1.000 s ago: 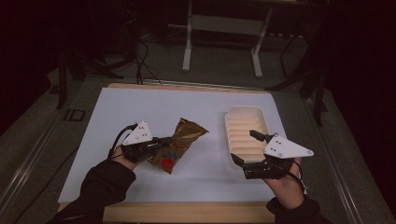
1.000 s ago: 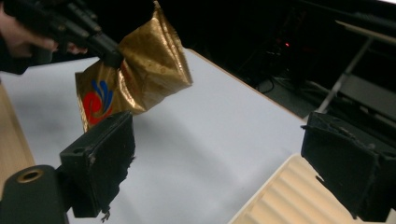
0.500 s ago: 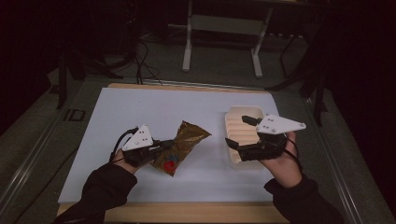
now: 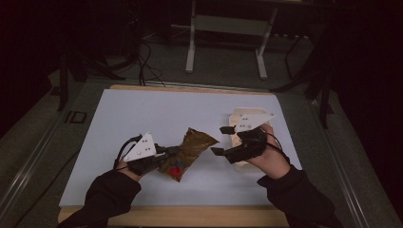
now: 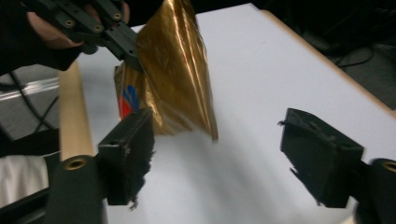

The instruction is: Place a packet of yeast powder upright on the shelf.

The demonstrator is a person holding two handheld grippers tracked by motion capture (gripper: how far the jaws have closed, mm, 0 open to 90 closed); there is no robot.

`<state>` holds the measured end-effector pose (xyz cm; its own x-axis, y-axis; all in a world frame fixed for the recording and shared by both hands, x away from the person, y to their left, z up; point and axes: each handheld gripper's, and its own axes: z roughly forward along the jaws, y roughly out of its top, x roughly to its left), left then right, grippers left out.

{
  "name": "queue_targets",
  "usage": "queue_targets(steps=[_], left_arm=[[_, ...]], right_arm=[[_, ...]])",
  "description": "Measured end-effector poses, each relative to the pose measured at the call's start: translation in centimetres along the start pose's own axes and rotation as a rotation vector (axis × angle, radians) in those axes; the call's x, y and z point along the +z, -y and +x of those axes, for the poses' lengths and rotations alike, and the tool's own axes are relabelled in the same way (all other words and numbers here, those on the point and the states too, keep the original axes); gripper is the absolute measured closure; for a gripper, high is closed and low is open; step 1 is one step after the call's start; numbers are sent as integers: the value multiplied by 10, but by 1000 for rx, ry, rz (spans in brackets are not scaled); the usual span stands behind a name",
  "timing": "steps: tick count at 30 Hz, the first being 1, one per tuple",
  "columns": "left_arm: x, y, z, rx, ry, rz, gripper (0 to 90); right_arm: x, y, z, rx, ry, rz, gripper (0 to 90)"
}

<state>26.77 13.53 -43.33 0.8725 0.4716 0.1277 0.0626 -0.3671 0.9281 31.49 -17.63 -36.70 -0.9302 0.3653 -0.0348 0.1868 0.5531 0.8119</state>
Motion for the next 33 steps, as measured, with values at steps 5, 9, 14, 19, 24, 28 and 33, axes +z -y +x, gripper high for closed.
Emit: queue_targets(steps=[5,9,14,19,24,28,33], left_arm=[[3,-1,-3,12,22,5,900],[4,-2,-5,17,32,1,900],[5,-1,-4,14,39,1,900],[8,1,-2,-5,56,10,900],[13,2,2,-47,102,33,899],[14,-1,6,-85,108,19,892],[14,-2,9,-120,98,8,815]], right_arm=[[10,-9,2,-21,-67,39,387],[18,-16,1,-37,-125,107,510],[24,-23,-2,-33,-174,202,645],[27,-29,-3,-40,-198,283,813],[31,-37,-2,-104,-206,376,846],[27,-45,-3,-167,-175,377,850],[20,-54,-3,-221,-161,333,862]])
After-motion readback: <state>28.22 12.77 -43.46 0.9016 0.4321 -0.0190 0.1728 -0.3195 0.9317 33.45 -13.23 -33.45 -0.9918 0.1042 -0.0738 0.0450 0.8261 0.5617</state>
